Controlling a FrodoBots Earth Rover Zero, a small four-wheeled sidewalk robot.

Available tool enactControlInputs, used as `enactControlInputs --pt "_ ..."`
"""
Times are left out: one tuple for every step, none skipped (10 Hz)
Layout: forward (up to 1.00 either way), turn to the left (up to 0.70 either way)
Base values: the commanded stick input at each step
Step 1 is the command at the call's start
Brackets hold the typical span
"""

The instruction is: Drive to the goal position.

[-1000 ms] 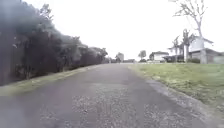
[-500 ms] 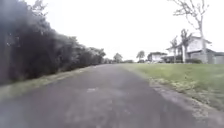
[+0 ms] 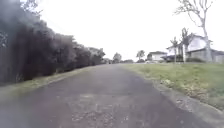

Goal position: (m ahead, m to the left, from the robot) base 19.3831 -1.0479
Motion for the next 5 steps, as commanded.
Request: enactControlInputs --pt "0.85 0.03" --pt "0.85 0.00" --pt "0.85 0.00" --pt "0.85 0.00" --pt "0.85 0.00"
